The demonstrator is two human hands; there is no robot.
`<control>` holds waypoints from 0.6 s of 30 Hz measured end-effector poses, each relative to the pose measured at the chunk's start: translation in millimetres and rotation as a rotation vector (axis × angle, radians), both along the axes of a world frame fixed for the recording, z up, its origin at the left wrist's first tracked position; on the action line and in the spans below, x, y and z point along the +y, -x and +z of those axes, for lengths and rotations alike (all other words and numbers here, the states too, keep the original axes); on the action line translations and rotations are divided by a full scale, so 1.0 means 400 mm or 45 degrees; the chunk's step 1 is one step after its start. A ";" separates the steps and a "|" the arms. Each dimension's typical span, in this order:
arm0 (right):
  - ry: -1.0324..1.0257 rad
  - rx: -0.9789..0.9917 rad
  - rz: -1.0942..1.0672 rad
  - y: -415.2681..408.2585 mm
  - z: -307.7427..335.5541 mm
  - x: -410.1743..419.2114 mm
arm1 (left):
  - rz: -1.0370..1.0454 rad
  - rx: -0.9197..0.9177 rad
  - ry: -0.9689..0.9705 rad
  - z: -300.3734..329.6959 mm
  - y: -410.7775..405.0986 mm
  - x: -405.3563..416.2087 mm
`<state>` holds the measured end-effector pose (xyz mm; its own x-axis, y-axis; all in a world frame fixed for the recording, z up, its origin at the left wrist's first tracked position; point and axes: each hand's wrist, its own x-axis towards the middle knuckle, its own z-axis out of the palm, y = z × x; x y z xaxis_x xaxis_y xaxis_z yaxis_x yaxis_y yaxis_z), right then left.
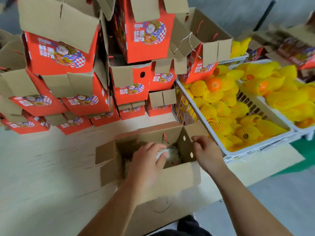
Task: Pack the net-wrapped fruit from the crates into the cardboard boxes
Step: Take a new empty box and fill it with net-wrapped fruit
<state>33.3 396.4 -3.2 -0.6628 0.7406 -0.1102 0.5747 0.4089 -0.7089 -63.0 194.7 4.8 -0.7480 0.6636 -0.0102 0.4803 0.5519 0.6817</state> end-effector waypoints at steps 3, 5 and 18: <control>-0.067 0.157 0.061 0.003 0.044 0.075 | 0.005 -0.130 -0.220 0.017 -0.017 0.133; -0.090 0.250 0.099 -0.001 0.071 0.156 | 0.015 -0.155 -0.308 0.025 -0.034 0.248; -0.332 -1.341 0.630 -0.082 0.092 0.623 | -0.119 0.370 0.335 -0.013 -0.089 0.750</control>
